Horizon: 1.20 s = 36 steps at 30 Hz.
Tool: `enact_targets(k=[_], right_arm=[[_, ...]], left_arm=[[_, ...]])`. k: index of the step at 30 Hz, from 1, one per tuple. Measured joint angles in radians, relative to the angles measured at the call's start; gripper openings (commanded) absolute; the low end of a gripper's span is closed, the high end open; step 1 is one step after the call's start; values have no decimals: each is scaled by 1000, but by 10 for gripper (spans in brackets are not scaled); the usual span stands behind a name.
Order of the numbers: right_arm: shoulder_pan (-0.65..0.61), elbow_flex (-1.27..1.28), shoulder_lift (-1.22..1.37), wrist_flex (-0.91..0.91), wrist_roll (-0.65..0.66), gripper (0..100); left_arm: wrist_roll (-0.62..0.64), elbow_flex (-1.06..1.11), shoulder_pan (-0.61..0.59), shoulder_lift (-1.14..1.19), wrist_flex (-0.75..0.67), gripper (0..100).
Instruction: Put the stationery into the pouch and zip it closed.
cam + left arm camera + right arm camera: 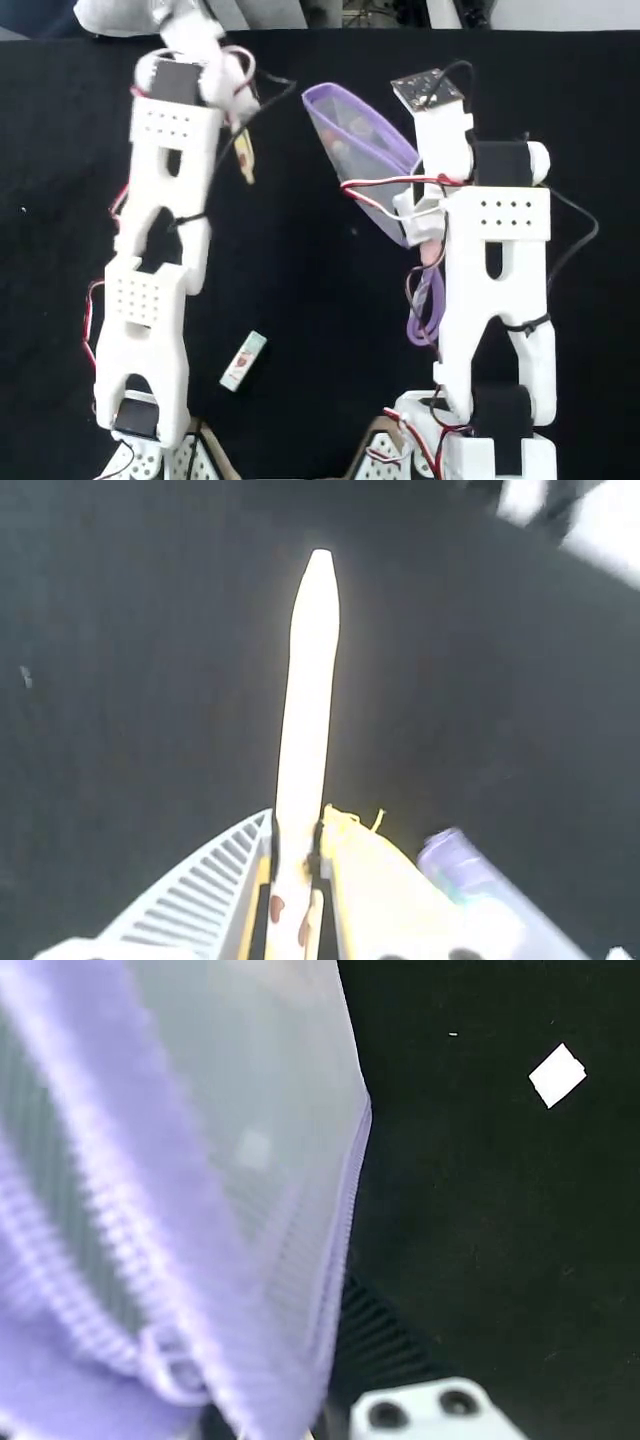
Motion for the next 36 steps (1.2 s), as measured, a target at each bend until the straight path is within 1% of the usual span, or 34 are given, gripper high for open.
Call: enact_targets(k=[2, 4, 8, 12, 18, 23, 28, 33, 36], right_arm=[[0, 0, 0, 0, 0, 11], [0, 0, 0, 0, 0, 11], [0, 0, 0, 0, 0, 11], [-3, 0, 0, 0, 0, 11], [-52, 0, 0, 0, 0, 11], [-51, 2, 0, 0, 0, 11], [-60, 2, 0, 0, 0, 11], [-57, 2, 0, 0, 0, 11], [-57, 2, 0, 0, 0, 11]], left_arm=[[-26, -143, -2, -2, 34, 29], [-43, -204, 0, -8, 34, 30], [-104, -216, 25, -29, 29, 30], [-149, -221, 101, -87, 17, 30], [-157, -222, 203, -235, -20, 30], [-157, -224, 270, -310, -23, 30], [-157, -226, 344, -279, -23, 30], [-157, -232, 341, -144, -127, 30], [-161, -232, 353, -115, -155, 30]])
